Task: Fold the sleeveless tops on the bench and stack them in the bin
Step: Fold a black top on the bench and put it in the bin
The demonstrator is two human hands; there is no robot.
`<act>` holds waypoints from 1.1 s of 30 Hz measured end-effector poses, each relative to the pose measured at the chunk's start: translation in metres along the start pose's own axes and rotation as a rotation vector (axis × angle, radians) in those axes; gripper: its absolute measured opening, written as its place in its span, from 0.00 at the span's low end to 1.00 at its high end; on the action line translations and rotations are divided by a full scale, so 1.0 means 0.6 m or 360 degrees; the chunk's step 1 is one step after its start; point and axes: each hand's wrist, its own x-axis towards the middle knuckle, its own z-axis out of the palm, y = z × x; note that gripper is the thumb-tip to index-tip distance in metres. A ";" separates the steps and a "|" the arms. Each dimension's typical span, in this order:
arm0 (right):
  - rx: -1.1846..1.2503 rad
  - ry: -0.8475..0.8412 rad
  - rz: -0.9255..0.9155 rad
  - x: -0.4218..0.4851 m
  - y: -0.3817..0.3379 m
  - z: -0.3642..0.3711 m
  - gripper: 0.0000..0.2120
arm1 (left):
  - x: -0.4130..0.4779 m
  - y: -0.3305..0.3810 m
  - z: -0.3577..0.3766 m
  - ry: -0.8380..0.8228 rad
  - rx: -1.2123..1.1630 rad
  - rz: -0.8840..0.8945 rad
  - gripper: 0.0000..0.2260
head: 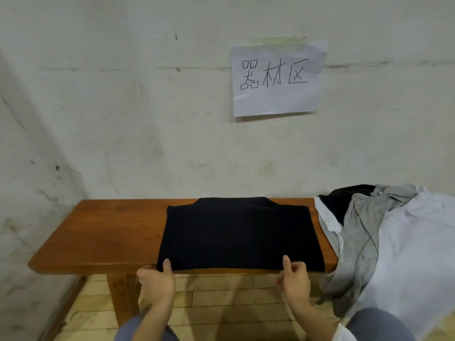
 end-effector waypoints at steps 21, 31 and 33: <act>0.0918 0.0282 0.0399 0.037 -0.050 -0.047 0.11 | 0.006 0.046 -0.044 -0.0871 -0.1268 -0.0624 0.11; 0.0994 0.0664 -0.0229 -0.048 -0.189 -0.064 0.11 | -0.096 0.173 -0.110 -0.0300 -0.1594 0.0097 0.06; 0.1078 0.0694 -0.0245 -0.055 -0.197 -0.074 0.11 | -0.108 0.178 -0.120 -0.0177 -0.1638 0.0185 0.06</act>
